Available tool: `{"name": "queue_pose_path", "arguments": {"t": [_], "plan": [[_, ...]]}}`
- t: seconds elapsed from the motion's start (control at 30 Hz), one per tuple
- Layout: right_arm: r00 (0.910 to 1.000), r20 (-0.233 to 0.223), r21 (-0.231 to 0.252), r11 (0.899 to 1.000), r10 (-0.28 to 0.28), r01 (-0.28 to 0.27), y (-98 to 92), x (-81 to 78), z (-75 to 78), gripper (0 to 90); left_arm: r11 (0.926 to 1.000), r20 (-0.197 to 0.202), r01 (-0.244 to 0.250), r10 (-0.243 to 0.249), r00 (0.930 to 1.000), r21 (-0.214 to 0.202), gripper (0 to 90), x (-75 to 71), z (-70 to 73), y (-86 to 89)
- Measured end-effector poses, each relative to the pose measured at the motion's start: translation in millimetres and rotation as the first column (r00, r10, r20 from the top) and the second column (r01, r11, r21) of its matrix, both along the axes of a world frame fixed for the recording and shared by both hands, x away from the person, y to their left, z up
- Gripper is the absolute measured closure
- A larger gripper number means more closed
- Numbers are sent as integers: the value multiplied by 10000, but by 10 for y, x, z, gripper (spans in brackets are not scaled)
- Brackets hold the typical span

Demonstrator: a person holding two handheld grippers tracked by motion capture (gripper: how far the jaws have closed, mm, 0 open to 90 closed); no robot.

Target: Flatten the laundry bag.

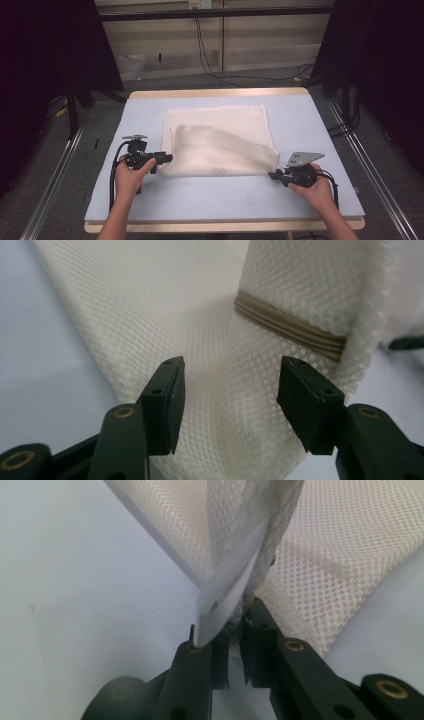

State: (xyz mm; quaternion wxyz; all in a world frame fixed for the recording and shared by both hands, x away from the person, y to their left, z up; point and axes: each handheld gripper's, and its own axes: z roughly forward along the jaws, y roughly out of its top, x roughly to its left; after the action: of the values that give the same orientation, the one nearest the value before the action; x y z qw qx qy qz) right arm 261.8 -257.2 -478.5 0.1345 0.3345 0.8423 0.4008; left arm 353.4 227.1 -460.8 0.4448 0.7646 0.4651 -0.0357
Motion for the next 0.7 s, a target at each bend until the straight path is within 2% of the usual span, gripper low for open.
{"name": "queue_pose_path", "arguments": {"t": [0.07, 0.17, 0.23, 0.27, 0.3, 0.33, 0.37, 0.4, 0.43, 0.47, 0.53, 0.57, 0.7], "plan": [[10000, -18, 42, 10000, -12, 13, 2, -1, -5, 820, 9993, -101, 360, -359, 9993, 91, 446, -40, -54, -28], [10000, -48, 88, 9999, -86, 86, 5, 3, -10, 818, 9955, -361, 872, -858, 9957, 373, 495, -80, -114, -71], [9999, -64, 128, 9998, -124, 125, 3, 0, -8, 816, 9891, -391, 1243, -1215, 9918, 788, 566, -103, -155, -114], [9998, -67, 133, 9998, -165, 166, -1, -2, -6, 814, 9863, -283, 1398, -1378, 9900, 878, 616, -108, -162, -126], [9999, -66, 176, 9997, -152, 153, -4, -1, -5, 814, 9845, -199, 1424, -1411, 9898, 1025, 641, -110, -159, -127], [9998, -46, 184, 9997, -180, 181, -6, -2, -2, 813, 9841, -90, 1422, -1421, 9898, 1064, 741, -122, -158, -143], [9998, 11, 239, 9995, -210, 210, -14, 0, 5, 810, 9790, 3, 1545, -1559, 9878, 1327, 774, -131, -150, -146], [9998, 11, 239, 9995, -210, 210, -14, 0, 5, 810, 9783, 76, 1544, -1569, 9876, 1383, 774, -145, -149, -156], [9997, 43, 250, 9994, -241, 240, -18, 0, 7, 810, 9748, 26, 1626, -1649, 9863, 1528, 820, -155, -133, -155], [9996, 39, 248, 9993, -274, 273, -23, -2, 12, 810, 9737, 77, 1608, -1642, 9864, 1614, 837, -157, -126, -148], [9994, 80, 270, 9990, -350, 348, -31, -4, 22, 811, 9764, 42, 1542, -1566, 9876, 1515, 852, -166, -113, -135], [9993, 83, 258, 9990, -361, 358, -35, -5, 28, 812, 9747, 24, 1568, -1592, 9872, 1592, 854, -177, -106, -124], [9997, 119, 177, 9996, -223, 221, -71, -19, 56, 815, 9759, 23, 1560, -1582, 9874, 1524, 859, -202, -103, -87]]}}
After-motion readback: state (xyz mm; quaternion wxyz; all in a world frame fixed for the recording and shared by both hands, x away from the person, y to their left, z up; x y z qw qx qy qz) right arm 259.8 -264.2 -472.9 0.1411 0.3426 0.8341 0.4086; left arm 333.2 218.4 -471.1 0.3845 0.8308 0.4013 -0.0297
